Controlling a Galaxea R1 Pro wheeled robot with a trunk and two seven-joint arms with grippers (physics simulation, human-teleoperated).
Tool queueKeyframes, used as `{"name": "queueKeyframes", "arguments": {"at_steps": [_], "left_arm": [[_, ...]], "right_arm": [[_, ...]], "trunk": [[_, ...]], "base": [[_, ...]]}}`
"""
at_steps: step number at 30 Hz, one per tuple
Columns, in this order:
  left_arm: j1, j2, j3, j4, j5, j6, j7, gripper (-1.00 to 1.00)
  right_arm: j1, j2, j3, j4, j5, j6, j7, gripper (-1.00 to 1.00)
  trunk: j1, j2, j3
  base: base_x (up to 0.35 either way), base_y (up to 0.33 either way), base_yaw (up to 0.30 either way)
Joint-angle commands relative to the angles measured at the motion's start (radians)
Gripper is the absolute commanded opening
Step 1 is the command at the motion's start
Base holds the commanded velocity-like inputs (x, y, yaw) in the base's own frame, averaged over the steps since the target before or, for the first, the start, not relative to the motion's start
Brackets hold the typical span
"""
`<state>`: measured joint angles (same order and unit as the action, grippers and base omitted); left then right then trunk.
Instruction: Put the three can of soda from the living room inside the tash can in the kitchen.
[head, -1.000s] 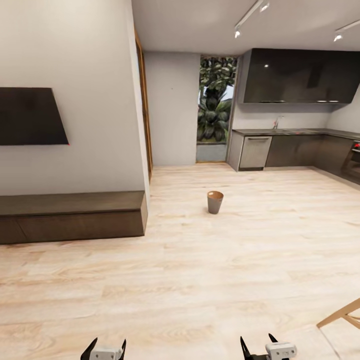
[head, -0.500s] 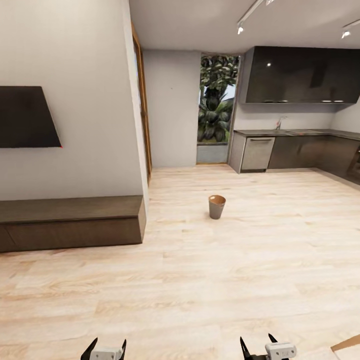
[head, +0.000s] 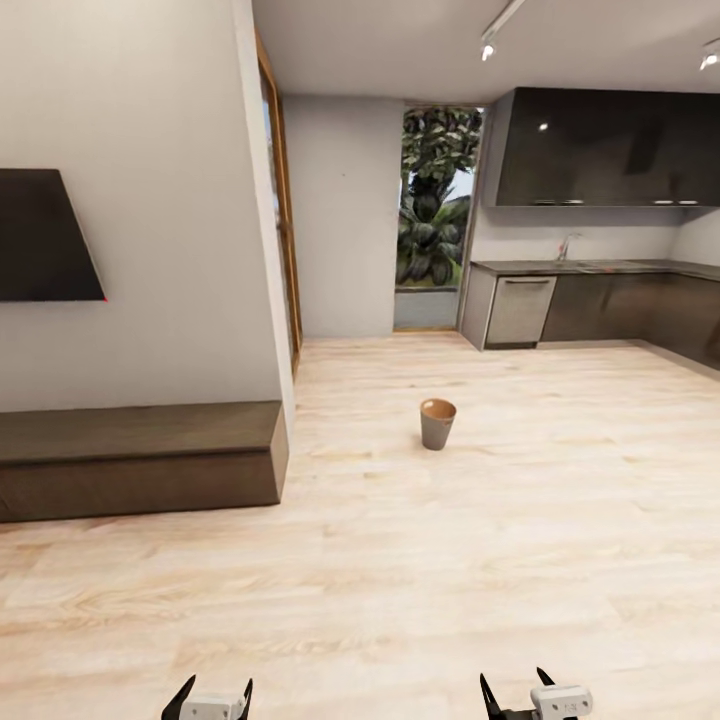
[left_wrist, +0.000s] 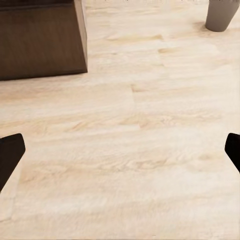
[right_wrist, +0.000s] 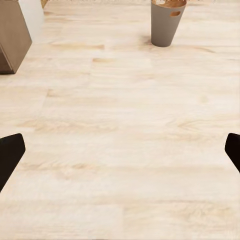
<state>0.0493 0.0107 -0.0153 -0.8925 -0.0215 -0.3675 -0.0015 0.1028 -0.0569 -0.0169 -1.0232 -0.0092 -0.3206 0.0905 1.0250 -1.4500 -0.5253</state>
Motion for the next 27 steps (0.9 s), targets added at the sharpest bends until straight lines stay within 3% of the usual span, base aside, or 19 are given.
{"name": "queueKeyframes", "arguments": {"at_steps": [1, 18, 27], "left_arm": [[0.000, 0.000, 0.000, 0.000, 0.000, 0.000, 0.000, 1.00], [0.000, 0.001, 0.000, 0.000, 0.000, 0.000, 0.000, 1.00], [0.001, 0.001, 0.000, -0.001, 0.001, -0.001, 0.000, 1.00]], "right_arm": [[0.000, 0.000, 0.000, 0.000, 0.000, 0.000, 0.000, 1.00], [0.000, 0.000, 0.000, 0.001, 0.000, 0.000, 0.000, 1.00], [0.000, 0.000, 0.001, 0.003, 0.000, 0.000, 0.000, 1.00]], "trunk": [[0.000, 0.000, 0.000], [0.000, 0.000, 0.000], [0.000, 0.000, 0.000]], "base": [[0.309, 0.000, 0.000], [0.306, -0.001, 0.000], [0.295, -0.100, 0.000]]}}
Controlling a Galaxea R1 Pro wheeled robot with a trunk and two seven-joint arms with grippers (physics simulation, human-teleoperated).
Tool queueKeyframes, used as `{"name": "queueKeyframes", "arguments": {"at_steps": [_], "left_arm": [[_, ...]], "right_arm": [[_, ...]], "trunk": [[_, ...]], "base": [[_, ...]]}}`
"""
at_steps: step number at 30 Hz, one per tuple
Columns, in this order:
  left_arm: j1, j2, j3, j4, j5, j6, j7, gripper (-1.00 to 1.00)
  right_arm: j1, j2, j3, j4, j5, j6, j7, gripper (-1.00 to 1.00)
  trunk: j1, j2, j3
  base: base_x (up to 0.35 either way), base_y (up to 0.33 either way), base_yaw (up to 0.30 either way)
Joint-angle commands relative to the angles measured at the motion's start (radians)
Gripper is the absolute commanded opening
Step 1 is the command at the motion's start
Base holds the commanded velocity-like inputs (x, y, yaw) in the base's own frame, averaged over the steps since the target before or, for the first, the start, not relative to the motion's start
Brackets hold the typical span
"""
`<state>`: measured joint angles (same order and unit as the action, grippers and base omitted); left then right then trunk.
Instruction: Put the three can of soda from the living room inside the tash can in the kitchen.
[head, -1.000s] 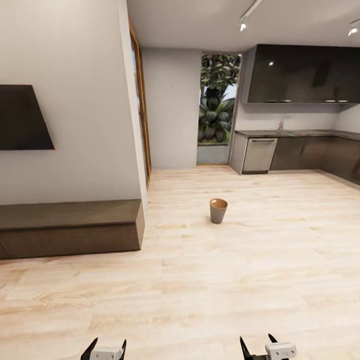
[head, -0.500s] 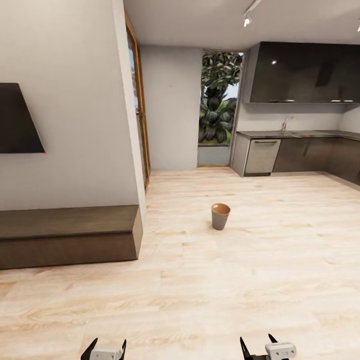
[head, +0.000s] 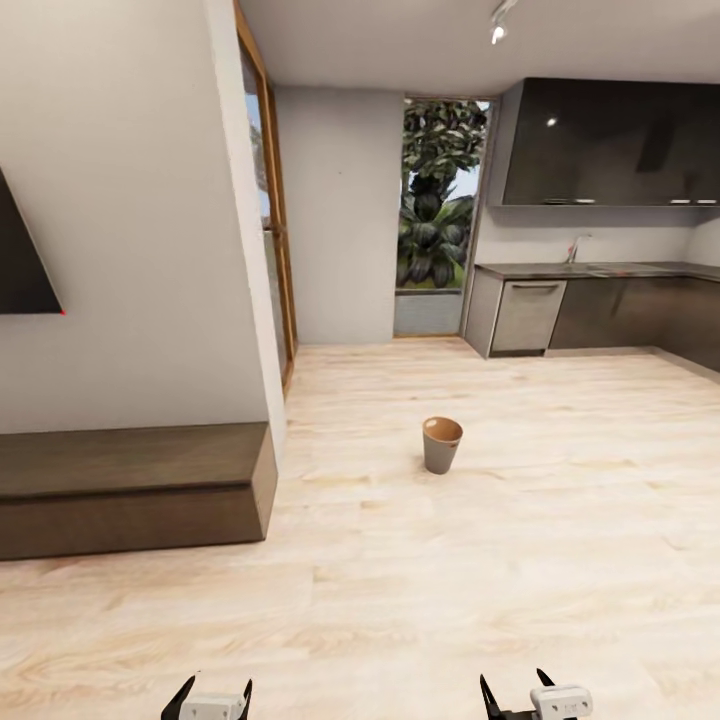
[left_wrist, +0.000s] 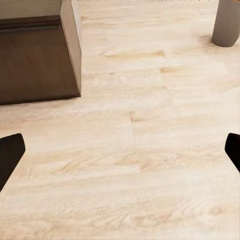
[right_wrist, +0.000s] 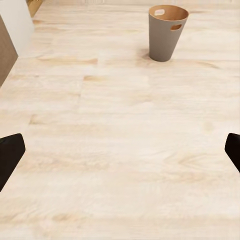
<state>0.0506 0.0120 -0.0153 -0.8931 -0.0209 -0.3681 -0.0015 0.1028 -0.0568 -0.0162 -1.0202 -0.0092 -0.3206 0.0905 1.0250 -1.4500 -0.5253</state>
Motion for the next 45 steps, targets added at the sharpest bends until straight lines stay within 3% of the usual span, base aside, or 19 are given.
{"name": "queueKeyframes", "arguments": {"at_steps": [1, 18, 32, 45], "left_arm": [[0.000, 0.000, 0.000, 0.000, 0.000, 0.000, 0.000, 1.00], [0.000, 0.000, 0.000, -0.004, 0.001, 0.000, 0.000, 1.00], [0.001, 0.000, 0.000, -0.008, 0.001, 0.000, 0.000, 1.00], [0.001, 0.000, 0.000, -0.012, 0.001, 0.000, 0.000, 1.00]], "right_arm": [[0.000, 0.000, 0.000, 0.000, 0.000, 0.000, 0.000, 1.00], [0.000, 0.000, 0.000, 0.001, 0.000, 0.000, 0.000, 1.00], [0.000, 0.000, 0.001, 0.016, 0.002, 0.000, 0.000, 1.00], [0.000, 0.000, 0.001, 0.030, 0.006, 0.000, 0.000, 1.00]], "trunk": [[0.000, 0.000, 0.000], [0.000, 0.000, 0.000], [0.000, 0.000, 0.000], [0.000, 0.000, 0.000]], "base": [[0.292, -0.132, 0.000], [0.288, -0.137, -0.007], [0.266, -0.140, -0.180], [0.231, -0.134, -0.030]]}}
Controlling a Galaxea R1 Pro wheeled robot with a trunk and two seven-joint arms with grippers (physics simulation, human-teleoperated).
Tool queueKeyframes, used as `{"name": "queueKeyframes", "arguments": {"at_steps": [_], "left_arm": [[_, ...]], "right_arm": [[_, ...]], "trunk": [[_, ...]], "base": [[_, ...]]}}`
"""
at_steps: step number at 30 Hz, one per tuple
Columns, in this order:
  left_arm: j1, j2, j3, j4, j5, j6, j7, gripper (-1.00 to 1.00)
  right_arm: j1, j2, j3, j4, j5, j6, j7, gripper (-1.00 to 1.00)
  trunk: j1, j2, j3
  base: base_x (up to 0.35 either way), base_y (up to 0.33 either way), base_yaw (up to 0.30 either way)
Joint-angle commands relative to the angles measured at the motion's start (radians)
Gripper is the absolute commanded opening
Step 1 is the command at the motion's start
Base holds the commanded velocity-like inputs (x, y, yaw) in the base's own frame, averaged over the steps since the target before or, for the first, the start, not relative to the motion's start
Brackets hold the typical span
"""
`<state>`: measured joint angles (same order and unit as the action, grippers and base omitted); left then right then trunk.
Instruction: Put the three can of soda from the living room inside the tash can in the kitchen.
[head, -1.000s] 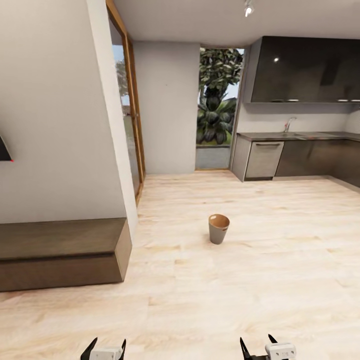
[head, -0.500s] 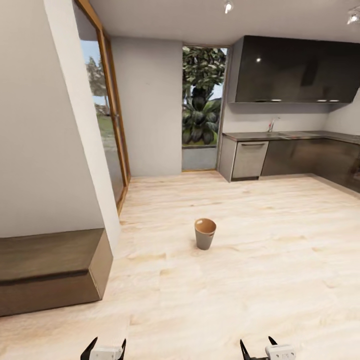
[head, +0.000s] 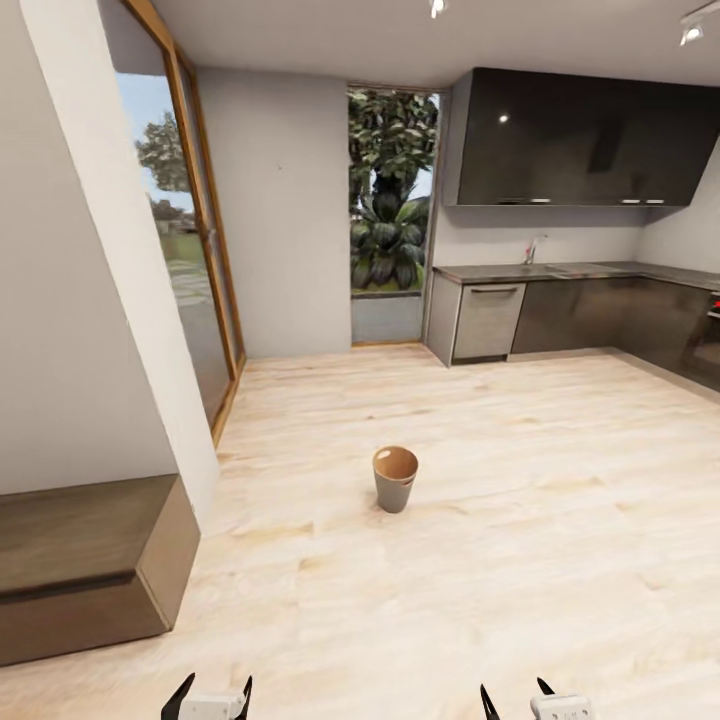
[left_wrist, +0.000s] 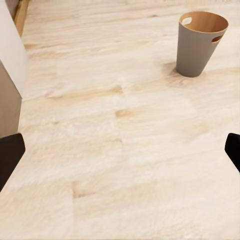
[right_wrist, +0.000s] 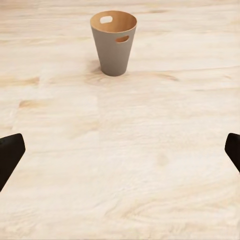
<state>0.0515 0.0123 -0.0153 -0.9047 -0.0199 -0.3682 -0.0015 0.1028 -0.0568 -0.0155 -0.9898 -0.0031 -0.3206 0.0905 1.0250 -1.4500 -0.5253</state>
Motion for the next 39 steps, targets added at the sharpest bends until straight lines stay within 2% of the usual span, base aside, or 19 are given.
{"name": "queueKeyframes", "arguments": {"at_steps": [1, 22, 39], "left_arm": [[0.000, 0.000, 0.000, 0.000, 0.000, 0.000, 0.000, 1.00], [0.000, 0.000, 0.000, 0.000, 0.000, 0.000, 0.000, 1.00], [0.001, 0.000, 0.000, -0.002, 0.000, 0.000, 0.000, 1.00]], "right_arm": [[0.000, 0.000, 0.000, 0.000, 0.000, 0.000, 0.000, 1.00], [0.000, 0.000, -0.002, 0.005, 0.000, 0.000, -0.001, 1.00], [0.000, 0.004, 0.000, 0.007, 0.002, 0.000, -0.002, 1.00]], "trunk": [[0.000, 0.000, 0.000], [0.000, 0.000, 0.000], [0.000, 0.000, 0.000]], "base": [[0.206, -0.130, -0.002], [0.193, -0.119, 0.000], [0.185, -0.020, 0.027]]}}
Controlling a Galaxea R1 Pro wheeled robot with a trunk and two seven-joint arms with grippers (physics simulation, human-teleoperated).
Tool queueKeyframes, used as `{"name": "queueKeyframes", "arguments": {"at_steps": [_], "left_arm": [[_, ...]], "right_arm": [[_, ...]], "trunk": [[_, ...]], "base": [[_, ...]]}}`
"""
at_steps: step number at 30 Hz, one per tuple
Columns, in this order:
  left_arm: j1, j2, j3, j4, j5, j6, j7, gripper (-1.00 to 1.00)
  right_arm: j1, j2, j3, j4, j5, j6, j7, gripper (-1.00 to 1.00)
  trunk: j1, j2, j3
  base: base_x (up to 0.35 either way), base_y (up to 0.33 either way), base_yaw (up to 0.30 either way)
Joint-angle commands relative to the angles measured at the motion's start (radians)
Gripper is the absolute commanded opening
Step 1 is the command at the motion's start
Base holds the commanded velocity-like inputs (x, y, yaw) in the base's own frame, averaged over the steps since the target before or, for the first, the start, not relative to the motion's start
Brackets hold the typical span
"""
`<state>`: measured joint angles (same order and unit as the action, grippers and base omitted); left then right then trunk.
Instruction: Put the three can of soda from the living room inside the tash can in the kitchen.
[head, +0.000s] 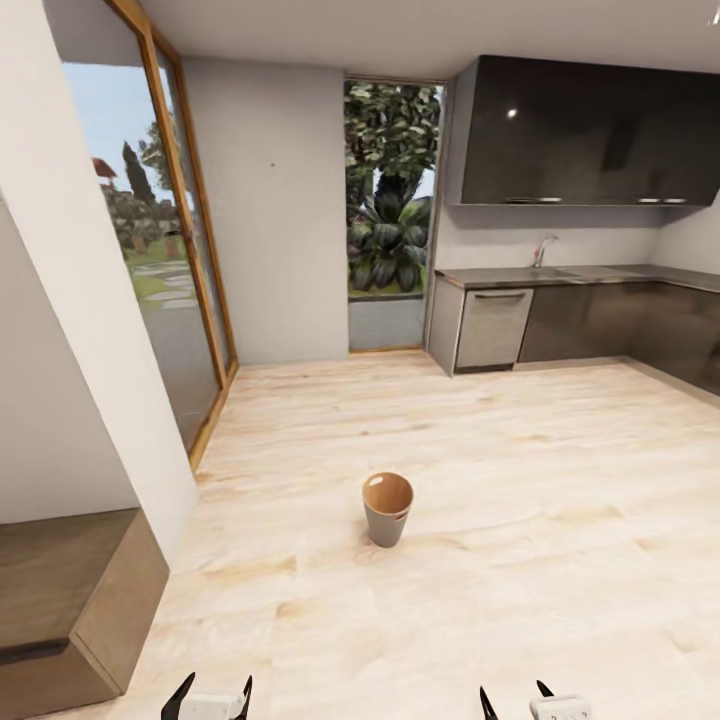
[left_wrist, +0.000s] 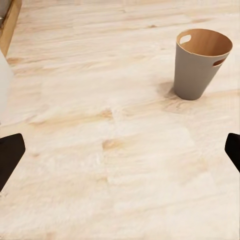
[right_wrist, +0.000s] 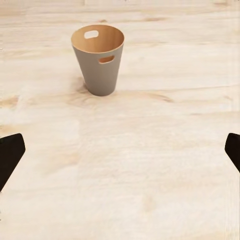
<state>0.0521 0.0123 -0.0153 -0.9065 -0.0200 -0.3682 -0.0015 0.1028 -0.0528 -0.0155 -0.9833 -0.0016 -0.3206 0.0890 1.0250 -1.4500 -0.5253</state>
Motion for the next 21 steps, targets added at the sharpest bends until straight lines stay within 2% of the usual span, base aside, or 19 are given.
{"name": "queueKeyframes", "arguments": {"at_steps": [1, 16, 21], "left_arm": [[0.000, 0.000, 0.000, 0.000, 0.000, 0.000, 0.000, 1.00], [0.000, 0.000, 0.000, 0.000, 0.000, 0.000, 0.000, 1.00], [0.000, 0.000, 0.000, 0.001, 0.000, 0.000, 0.000, 1.00]], "right_arm": [[0.000, 0.000, 0.000, 0.000, 0.000, 0.000, 0.000, 1.00], [0.000, 0.001, -0.001, 0.000, 0.000, 0.000, 0.000, 1.00], [-0.001, 0.001, -0.001, 0.000, -0.004, 0.000, 0.000, 1.00]], "trunk": [[0.000, 0.000, 0.000], [0.000, 0.000, 0.000], [0.000, 0.000, 0.000]], "base": [[0.182, -0.001, 0.175], [0.167, 0.000, 0.240], [0.179, 0.000, 0.121]]}}
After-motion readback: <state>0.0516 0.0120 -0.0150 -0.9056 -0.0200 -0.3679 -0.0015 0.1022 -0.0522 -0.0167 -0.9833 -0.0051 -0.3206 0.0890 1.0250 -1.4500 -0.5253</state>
